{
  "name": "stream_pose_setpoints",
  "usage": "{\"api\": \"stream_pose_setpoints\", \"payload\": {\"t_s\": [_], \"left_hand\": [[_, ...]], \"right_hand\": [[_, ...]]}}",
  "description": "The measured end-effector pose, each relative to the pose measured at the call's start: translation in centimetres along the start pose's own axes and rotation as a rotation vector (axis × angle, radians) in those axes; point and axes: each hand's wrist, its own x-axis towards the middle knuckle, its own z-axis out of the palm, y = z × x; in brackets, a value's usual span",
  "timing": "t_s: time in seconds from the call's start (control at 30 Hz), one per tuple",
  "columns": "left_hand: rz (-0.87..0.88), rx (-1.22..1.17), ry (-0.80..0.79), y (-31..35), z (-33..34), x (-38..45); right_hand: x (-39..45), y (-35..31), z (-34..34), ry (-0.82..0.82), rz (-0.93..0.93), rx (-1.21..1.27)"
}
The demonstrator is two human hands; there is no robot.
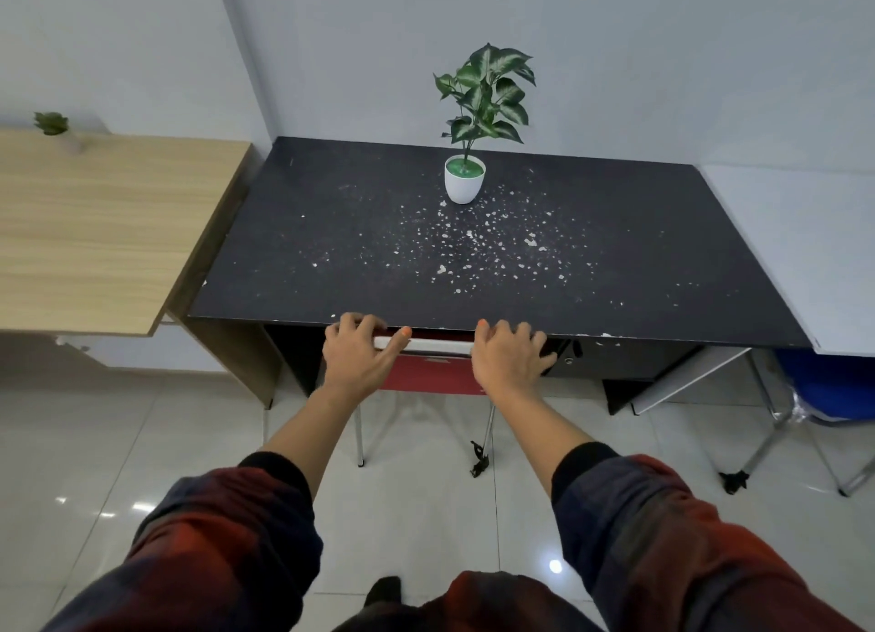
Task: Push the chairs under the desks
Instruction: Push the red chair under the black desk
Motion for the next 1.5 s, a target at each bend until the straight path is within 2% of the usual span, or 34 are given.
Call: {"api": "stream_pose_setpoints", "payload": {"t_s": [0.13, 0.3, 0.93, 1.0, 1.07, 1.17, 1.27, 1.37, 1.5], "left_hand": [[0.003, -0.085, -0.09, -1.3, -0.7, -0.9], [-0.025, -0.046, -0.091, -0.4, -0.8, -0.8], [-0.063, 0.025, -0.15, 0.7, -1.7, -1.2], [-0.067, 0.018, -0.155, 0.9, -1.7, -1.4], [-0.068, -0.011, -0.152, 0.9, -1.8, -1.8], [-0.047, -0.037, -0.198, 0.5, -2.0, -3.2], [-0.052, -0.128, -0.194, -0.5, -2.1, -4.4], [-0.076, -0.293, -0.167, -0.9, -2.5, -5.6], [-0.123, -0.486, -0.112, -0.7, -3.2, -6.6]], "right_hand": [[-1.6, 0.6, 1.1, -0.062, -0.06, 0.088], [-1.0, 1.7, 0.4, -0.151, -0.136, 0.147], [-0.8, 2.2, -1.4, -0.3, -0.175, 0.142], [-0.8, 2.1, -1.8, -0.316, -0.164, 0.086], [-1.1, 1.5, -2.1, -0.314, -0.114, -0.017], [-2.6, 0.3, -1.9, -0.252, -0.044, -0.012], [-4.9, -0.5, -1.2, -0.18, -0.037, 0.083], [-7.0, -1.3, -0.6, -0.206, -0.007, 0.13], [-9.0, -2.0, -0.3, -0.19, 0.014, 0.382]]}}
